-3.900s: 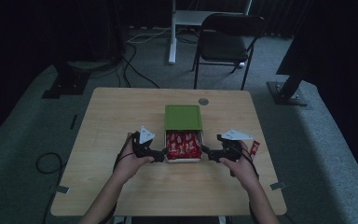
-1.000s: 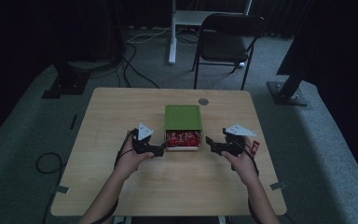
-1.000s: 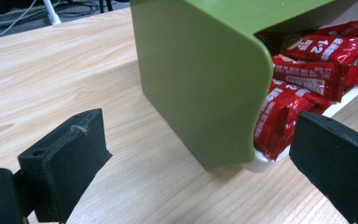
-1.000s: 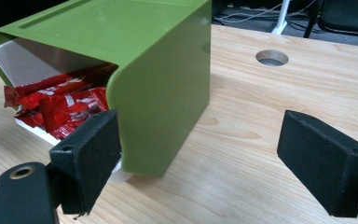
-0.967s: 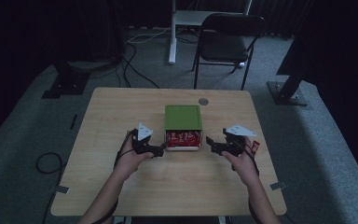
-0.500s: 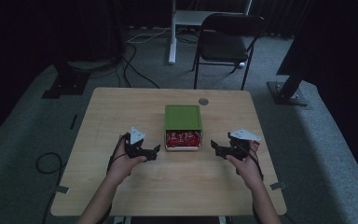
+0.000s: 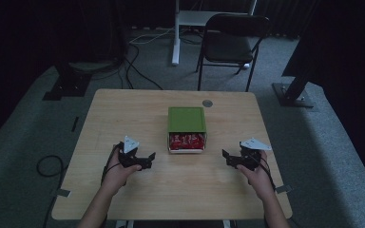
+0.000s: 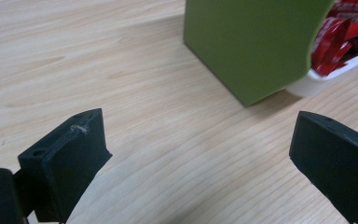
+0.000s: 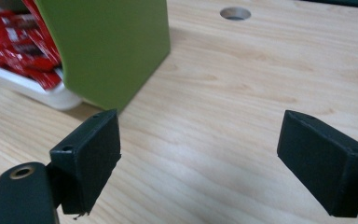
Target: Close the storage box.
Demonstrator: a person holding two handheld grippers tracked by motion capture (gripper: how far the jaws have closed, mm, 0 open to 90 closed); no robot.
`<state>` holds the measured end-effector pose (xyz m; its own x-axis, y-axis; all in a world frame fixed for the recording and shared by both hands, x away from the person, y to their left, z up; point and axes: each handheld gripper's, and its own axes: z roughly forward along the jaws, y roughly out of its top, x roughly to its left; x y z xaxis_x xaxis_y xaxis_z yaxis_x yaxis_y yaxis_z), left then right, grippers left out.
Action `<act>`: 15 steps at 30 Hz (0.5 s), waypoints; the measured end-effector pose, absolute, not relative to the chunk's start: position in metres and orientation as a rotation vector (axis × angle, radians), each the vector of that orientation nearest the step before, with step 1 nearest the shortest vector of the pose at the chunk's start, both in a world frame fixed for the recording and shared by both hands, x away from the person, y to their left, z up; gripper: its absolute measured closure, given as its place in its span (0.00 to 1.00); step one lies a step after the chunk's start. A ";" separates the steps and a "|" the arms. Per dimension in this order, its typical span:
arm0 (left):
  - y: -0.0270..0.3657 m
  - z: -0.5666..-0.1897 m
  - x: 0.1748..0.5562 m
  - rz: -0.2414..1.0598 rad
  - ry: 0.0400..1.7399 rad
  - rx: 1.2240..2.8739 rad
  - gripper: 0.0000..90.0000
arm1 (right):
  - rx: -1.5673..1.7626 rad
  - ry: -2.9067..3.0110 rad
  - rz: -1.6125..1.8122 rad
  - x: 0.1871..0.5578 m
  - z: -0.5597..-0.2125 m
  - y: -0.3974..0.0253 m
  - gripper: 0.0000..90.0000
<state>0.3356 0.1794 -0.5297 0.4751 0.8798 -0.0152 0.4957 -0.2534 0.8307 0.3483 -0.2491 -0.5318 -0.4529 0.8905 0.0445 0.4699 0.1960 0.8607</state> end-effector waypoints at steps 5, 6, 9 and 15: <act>0.187 -0.534 0.332 0.594 1.175 1.894 0.05 | 1.290 2.002 1.162 0.344 -0.537 -0.255 0.14; 0.192 -0.535 0.329 0.597 1.186 1.893 0.05 | 1.300 1.994 1.152 0.342 -0.540 -0.258 0.14; 0.196 -0.537 0.327 0.602 1.201 1.888 0.05 | 1.304 1.996 1.142 0.340 -0.542 -0.259 0.14; 0.209 -0.542 0.320 0.605 1.248 1.869 0.05 | 1.336 1.998 1.108 0.336 -0.549 -0.263 0.14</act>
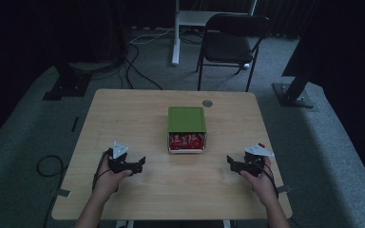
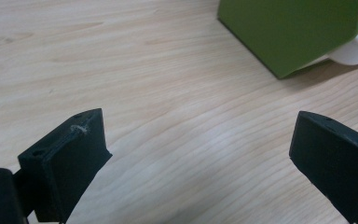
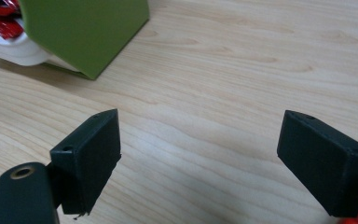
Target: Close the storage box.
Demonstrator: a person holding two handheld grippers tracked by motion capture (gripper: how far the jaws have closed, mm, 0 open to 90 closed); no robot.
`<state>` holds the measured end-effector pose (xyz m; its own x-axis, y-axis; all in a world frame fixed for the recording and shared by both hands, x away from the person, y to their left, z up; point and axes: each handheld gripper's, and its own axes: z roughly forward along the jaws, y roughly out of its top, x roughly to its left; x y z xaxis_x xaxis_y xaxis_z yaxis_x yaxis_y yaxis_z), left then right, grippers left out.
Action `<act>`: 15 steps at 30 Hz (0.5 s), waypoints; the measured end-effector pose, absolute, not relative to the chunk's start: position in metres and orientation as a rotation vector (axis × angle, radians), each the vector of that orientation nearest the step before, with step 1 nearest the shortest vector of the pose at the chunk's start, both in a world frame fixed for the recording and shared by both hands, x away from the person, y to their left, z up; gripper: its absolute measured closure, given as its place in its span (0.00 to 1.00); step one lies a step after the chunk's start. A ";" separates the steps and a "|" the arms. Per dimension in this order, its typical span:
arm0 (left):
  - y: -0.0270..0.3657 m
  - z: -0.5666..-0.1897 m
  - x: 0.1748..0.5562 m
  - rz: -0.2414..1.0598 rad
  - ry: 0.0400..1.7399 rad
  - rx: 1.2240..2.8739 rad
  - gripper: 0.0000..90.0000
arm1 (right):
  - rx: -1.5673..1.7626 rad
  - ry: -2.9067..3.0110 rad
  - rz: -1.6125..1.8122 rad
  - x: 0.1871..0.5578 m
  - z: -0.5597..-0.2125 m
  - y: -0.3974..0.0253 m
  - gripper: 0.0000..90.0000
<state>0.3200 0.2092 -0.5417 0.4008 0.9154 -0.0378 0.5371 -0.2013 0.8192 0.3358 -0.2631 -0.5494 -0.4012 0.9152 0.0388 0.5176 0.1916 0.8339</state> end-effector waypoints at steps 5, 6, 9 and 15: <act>0.222 -0.545 0.312 0.621 1.283 1.856 0.05 | 1.354 1.991 1.082 0.329 -0.555 -0.265 0.14; 0.222 -0.545 0.312 0.621 1.283 1.856 0.05 | 1.354 1.992 1.074 0.328 -0.557 -0.266 0.14; 0.231 -0.547 0.306 0.631 1.318 1.841 0.05 | 1.358 1.985 1.061 0.325 -0.558 -0.267 0.14; 0.243 -0.551 0.297 0.649 1.363 1.823 0.05 | 1.406 1.959 1.029 0.316 -0.563 -0.273 0.14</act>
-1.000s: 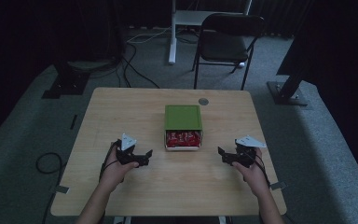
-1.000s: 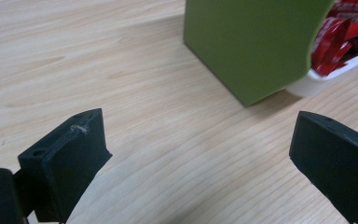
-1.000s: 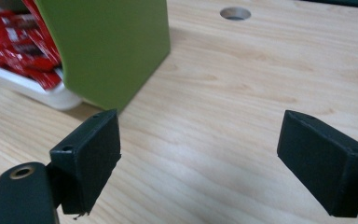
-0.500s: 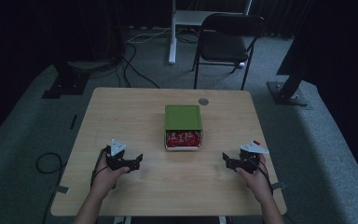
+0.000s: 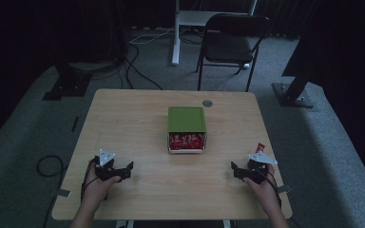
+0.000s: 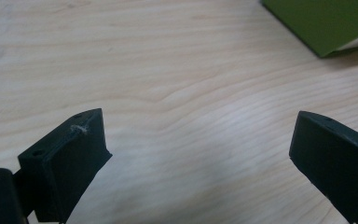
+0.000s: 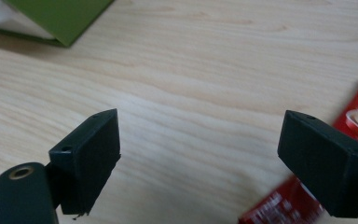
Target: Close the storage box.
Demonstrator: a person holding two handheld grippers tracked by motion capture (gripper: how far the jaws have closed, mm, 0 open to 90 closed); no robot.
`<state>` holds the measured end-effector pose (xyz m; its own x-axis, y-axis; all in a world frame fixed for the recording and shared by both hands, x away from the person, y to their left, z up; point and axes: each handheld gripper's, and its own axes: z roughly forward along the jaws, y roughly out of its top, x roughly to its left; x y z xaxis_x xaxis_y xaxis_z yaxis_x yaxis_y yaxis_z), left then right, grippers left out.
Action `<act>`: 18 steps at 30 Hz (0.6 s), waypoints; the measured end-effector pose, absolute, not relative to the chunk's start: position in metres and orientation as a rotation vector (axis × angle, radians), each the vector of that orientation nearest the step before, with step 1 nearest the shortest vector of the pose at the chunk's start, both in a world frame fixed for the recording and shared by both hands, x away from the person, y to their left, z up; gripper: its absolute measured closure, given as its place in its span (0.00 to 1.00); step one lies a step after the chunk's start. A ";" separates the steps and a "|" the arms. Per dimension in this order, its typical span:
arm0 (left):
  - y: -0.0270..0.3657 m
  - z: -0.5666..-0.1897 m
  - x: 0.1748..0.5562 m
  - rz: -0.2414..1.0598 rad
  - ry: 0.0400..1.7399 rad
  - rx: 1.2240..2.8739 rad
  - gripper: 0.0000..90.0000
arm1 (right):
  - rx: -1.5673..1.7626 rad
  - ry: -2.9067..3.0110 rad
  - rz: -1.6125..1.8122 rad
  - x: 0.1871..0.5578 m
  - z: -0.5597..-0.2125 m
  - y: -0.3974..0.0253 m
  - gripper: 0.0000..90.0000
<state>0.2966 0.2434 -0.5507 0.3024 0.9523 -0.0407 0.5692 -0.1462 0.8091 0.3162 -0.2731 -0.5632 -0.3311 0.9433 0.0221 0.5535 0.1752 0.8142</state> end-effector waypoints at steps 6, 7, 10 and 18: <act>0.258 -0.554 0.287 0.676 1.416 1.798 0.05 | 1.421 1.957 0.972 0.309 -0.569 -0.276 0.14; 0.262 -0.555 0.285 0.678 1.427 1.789 0.05 | 1.426 1.952 0.975 0.308 -0.569 -0.277 0.14; 0.265 -0.556 0.283 0.686 1.433 1.798 0.05 | 1.428 1.944 0.964 0.306 -0.570 -0.278 0.14; 0.277 -0.560 0.274 0.715 1.508 1.773 0.05 | 1.431 1.965 0.917 0.305 -0.574 -0.275 0.13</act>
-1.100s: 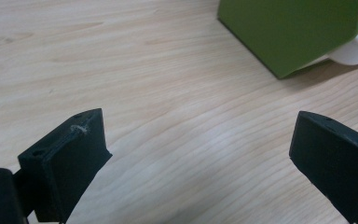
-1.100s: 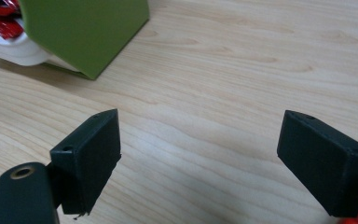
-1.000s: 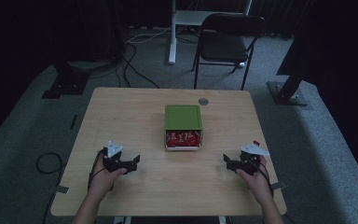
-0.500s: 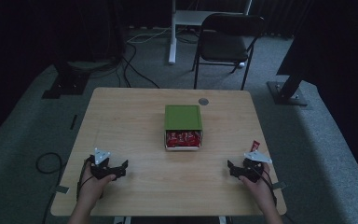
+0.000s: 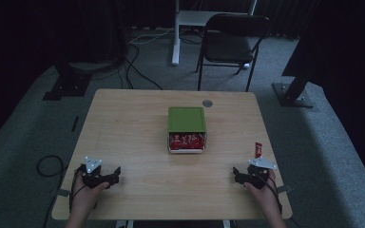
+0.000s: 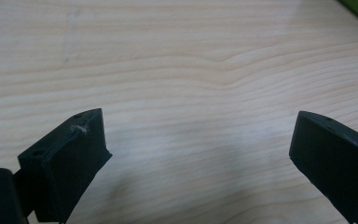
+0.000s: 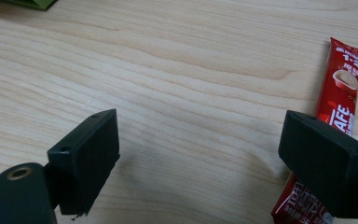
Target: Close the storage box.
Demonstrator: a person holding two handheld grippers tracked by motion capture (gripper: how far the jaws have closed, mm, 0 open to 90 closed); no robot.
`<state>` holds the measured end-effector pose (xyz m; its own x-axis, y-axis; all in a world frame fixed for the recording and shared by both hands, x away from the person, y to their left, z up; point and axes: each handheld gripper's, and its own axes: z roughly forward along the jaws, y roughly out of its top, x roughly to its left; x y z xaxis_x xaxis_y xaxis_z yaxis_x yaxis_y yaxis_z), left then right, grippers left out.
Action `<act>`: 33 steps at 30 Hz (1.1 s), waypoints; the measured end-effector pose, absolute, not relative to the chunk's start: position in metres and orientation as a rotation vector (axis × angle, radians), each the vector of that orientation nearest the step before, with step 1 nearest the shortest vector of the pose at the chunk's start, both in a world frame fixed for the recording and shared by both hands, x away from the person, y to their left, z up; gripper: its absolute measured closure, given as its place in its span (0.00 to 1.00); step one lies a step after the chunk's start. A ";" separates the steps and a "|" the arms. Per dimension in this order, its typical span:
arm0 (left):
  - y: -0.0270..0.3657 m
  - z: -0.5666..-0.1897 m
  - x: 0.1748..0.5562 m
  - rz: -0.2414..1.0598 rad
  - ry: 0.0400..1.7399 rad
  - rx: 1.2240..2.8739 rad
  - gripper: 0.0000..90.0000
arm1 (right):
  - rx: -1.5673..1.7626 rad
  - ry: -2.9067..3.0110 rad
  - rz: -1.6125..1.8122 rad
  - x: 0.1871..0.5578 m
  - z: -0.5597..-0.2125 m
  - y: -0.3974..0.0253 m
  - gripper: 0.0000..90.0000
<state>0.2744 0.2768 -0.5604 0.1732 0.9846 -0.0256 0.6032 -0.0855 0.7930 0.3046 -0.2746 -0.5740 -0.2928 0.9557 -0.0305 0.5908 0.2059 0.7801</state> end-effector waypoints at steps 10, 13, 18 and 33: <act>0.288 -0.564 0.271 0.715 1.596 1.750 0.05 | 1.521 1.988 0.890 0.308 -0.576 -0.277 0.14; 0.290 -0.566 0.270 0.698 1.621 1.742 0.05 | 1.521 1.988 0.890 0.308 -0.576 -0.277 0.14; 0.290 -0.568 0.271 0.683 1.663 1.772 0.05 | 1.521 1.989 0.891 0.308 -0.576 -0.278 0.14; 0.284 -0.569 0.271 0.727 1.720 1.803 0.04 | 1.520 1.990 0.890 0.308 -0.576 -0.277 0.13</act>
